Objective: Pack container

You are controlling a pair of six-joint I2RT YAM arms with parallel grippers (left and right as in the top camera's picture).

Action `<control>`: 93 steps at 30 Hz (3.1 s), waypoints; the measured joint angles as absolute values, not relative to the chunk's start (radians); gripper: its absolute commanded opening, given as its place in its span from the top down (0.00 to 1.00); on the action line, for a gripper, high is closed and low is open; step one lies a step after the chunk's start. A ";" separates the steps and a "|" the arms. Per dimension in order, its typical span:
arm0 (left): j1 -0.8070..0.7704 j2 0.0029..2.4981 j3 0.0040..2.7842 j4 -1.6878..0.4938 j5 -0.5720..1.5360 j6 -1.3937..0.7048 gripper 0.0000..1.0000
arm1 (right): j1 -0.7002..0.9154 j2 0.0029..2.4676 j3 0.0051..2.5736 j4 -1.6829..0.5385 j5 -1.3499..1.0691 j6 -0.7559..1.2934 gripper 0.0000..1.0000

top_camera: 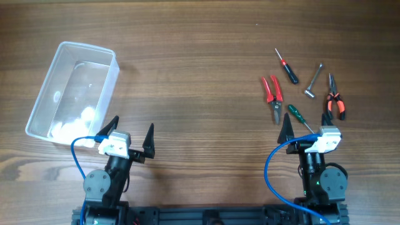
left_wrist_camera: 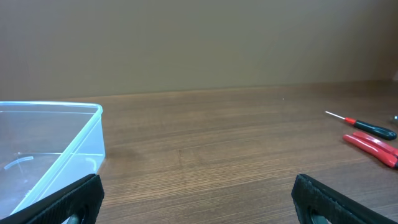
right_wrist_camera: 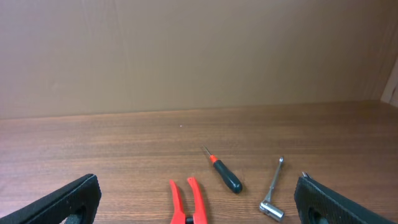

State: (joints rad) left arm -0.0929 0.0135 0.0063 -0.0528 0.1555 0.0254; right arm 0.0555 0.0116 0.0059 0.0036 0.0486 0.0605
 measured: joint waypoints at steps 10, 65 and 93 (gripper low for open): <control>-0.093 0.014 0.006 -0.053 0.155 0.025 0.00 | 0.056 0.012 0.006 0.004 0.049 0.060 0.00; -0.093 0.014 0.006 -0.053 0.155 0.025 0.00 | 0.056 0.012 0.006 0.004 0.049 0.060 0.00; -0.093 0.385 0.406 -0.288 0.070 -0.351 0.00 | 0.056 0.321 0.166 -0.009 -0.064 0.285 0.00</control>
